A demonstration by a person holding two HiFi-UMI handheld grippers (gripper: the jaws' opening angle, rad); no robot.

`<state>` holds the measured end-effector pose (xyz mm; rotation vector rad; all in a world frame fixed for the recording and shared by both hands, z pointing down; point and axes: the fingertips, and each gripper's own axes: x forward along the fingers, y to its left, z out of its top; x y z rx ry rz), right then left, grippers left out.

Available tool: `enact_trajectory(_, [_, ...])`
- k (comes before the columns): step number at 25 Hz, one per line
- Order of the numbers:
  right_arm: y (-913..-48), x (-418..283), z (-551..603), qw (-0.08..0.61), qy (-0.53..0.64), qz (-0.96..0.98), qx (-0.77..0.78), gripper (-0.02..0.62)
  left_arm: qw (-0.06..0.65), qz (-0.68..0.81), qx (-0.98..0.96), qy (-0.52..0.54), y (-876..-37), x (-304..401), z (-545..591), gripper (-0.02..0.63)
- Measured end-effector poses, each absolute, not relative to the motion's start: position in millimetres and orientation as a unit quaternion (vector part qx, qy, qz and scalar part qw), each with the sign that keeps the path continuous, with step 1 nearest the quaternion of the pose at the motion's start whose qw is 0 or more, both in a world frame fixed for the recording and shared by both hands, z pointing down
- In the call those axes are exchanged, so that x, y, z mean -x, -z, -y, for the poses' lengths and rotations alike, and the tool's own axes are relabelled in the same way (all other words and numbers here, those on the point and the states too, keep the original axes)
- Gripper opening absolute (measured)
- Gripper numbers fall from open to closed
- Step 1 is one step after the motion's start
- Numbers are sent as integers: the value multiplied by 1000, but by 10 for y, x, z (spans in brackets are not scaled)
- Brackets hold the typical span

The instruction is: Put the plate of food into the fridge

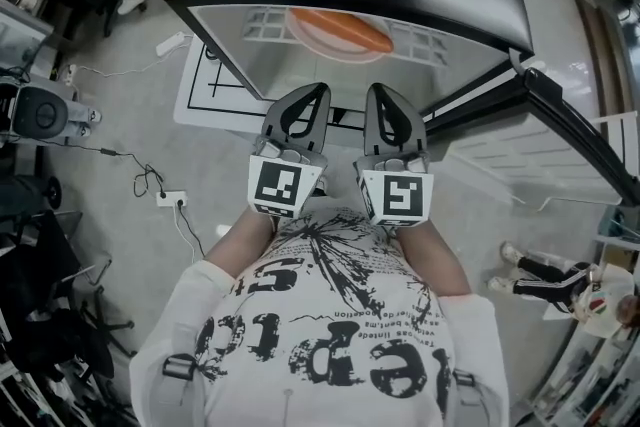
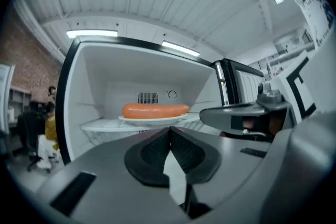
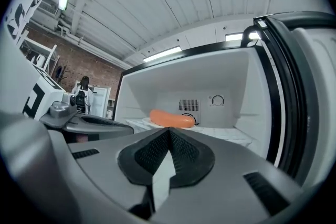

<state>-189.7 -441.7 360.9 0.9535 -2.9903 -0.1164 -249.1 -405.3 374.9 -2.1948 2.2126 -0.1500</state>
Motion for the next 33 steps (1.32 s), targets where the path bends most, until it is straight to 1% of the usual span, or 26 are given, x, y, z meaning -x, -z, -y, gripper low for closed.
enact_trajectory(2, [-3650, 1911, 4419, 5, 32, 952, -304, 0, -10, -714, 700, 31, -3781, 2560, 4052, 8])
enact_trajectory(8, [-3699, 1954, 4417, 11, 22, 953, -301, 0, -23, -737, 675, 29, -3851, 2746, 4031, 8])
enact_trajectory(14, [-3685, 1997, 4429, 16, 28, 953, -302, 0, -10, -735, 677, 38, -3782, 2741, 4059, 8])
enact_trajectory(17, [-3610, 1988, 4430, 14, 50, 950, -308, 0, -5, -731, 681, 42, -3767, 2699, 4079, 8])
enact_trajectory(25, [-3552, 1955, 4448, 13, 69, 948, -312, 0, -5, -721, 693, 27, -3744, 2657, 4100, 7])
enact_trajectory(33, [-3577, 1908, 4454, 11, 50, 951, -305, 0, -14, -715, 698, 30, -3734, 2578, 4128, 8])
